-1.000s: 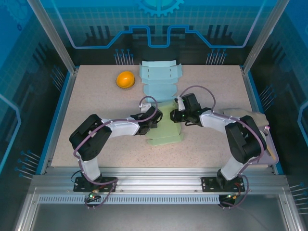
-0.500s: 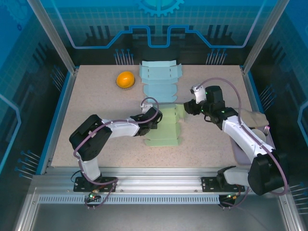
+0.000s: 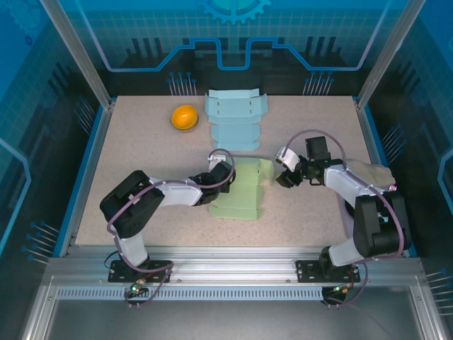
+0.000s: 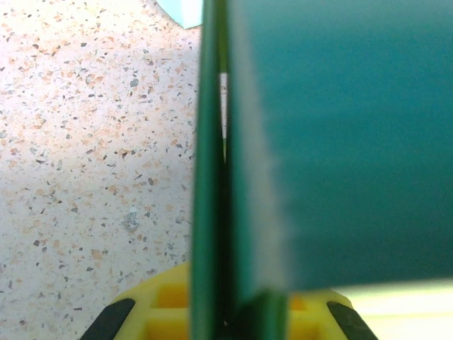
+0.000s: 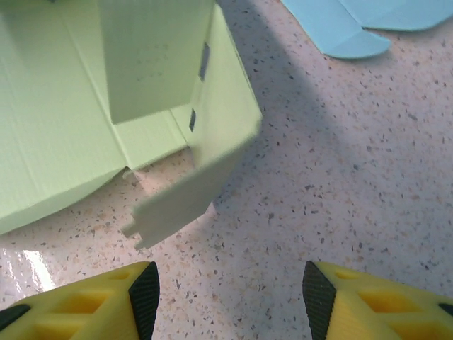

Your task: Fold the paper box

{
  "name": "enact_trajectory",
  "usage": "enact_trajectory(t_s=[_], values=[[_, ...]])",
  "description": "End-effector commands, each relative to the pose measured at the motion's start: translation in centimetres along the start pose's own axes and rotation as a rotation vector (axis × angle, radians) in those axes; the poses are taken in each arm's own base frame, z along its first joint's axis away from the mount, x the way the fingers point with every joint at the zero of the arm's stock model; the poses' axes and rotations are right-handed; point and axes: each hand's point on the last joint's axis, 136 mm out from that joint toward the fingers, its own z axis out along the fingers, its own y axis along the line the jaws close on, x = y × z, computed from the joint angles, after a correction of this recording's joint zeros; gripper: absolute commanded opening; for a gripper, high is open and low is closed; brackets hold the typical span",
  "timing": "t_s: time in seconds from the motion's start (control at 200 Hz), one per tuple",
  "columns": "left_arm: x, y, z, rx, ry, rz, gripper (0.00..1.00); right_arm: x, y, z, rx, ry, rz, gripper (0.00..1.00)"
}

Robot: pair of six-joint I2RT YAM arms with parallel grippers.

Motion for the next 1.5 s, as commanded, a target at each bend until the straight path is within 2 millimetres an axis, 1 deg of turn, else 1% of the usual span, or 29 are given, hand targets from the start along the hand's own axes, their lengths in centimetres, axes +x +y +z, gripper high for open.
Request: enact_trajectory(t_s=[0.0, 0.085, 0.145, 0.155, 0.17, 0.28, 0.32, 0.385, 0.515, 0.57, 0.68, 0.78, 0.865, 0.99, 1.035, 1.105, 1.155, 1.271, 1.331, 1.496], values=[[1.1, 0.3, -0.2, 0.005, 0.024, 0.038, 0.00, -0.4, 1.2, 0.9, -0.050, 0.011, -0.104, 0.59], [1.3, 0.0, -0.2, 0.021, 0.029, 0.035, 0.00, -0.6, 1.2, 1.5, -0.053, 0.035, -0.118, 0.59], [1.3, 0.0, -0.3, 0.026, 0.031, 0.032, 0.00, -0.4, 1.8, 2.0, -0.072, 0.047, -0.119, 0.59], [1.3, 0.0, -0.3, 0.026, 0.030, 0.031, 0.00, -1.2, 1.4, 1.9, -0.062, 0.035, -0.127, 0.59], [1.2, 0.0, -0.3, 0.028, 0.029, 0.029, 0.00, -1.6, 1.2, 1.8, -0.057, 0.029, -0.132, 0.59], [1.3, 0.0, -0.5, 0.031, 0.031, 0.029, 0.00, -2.4, 1.2, 1.9, -0.063, 0.022, -0.149, 0.59], [1.3, 0.0, -0.5, 0.033, 0.032, 0.032, 0.00, -2.6, 1.6, 1.9, -0.082, 0.016, -0.158, 0.59], [1.2, 0.0, -0.6, 0.032, 0.030, 0.034, 0.00, -2.6, 2.2, 1.5, -0.109, 0.021, -0.184, 0.59], [1.2, 0.1, -0.6, 0.026, 0.028, 0.048, 0.00, -1.7, 2.6, 0.3, -0.136, 0.072, -0.248, 0.60], [0.9, 0.1, -0.7, 0.023, 0.022, 0.053, 0.00, -1.8, 2.2, -0.4, -0.130, 0.071, -0.257, 0.61], [0.8, 0.2, -0.7, 0.020, 0.018, 0.066, 0.00, -2.8, 1.5, -2.4, -0.176, 0.060, -0.239, 0.62], [0.8, 0.2, -0.7, 0.017, 0.015, 0.077, 0.00, -2.9, 0.5, -2.8, -0.157, 0.112, -0.272, 0.62], [0.6, 0.1, -0.7, 0.019, 0.011, 0.075, 0.00, -2.3, -0.7, -2.4, -0.117, 0.162, -0.300, 0.62], [0.4, 0.0, -0.8, 0.027, 0.004, 0.074, 0.00, -1.3, -2.3, -1.1, -0.052, 0.224, -0.314, 0.62], [0.3, 0.0, -1.0, 0.028, -0.001, 0.071, 0.00, -1.0, -2.5, -0.7, -0.044, 0.230, -0.307, 0.62], [0.3, -0.1, -1.0, 0.037, 0.001, 0.071, 0.00, -0.7, -2.0, -0.3, -0.060, 0.224, -0.302, 0.62], [0.3, -0.2, -1.1, 0.046, 0.000, 0.070, 0.00, -0.7, -1.3, 0.2, -0.077, 0.219, -0.299, 0.62], [0.5, -0.2, -1.0, 0.049, 0.000, 0.066, 0.00, -1.2, 0.3, 1.4, -0.110, 0.209, -0.302, 0.62], [0.6, -0.2, -0.9, 0.048, 0.003, 0.065, 0.00, -1.6, 1.0, 1.7, -0.128, 0.198, -0.284, 0.60], [0.8, -0.3, -0.8, 0.055, 0.014, 0.058, 0.00, -2.3, 1.7, 2.2, -0.126, 0.164, -0.254, 0.57]])
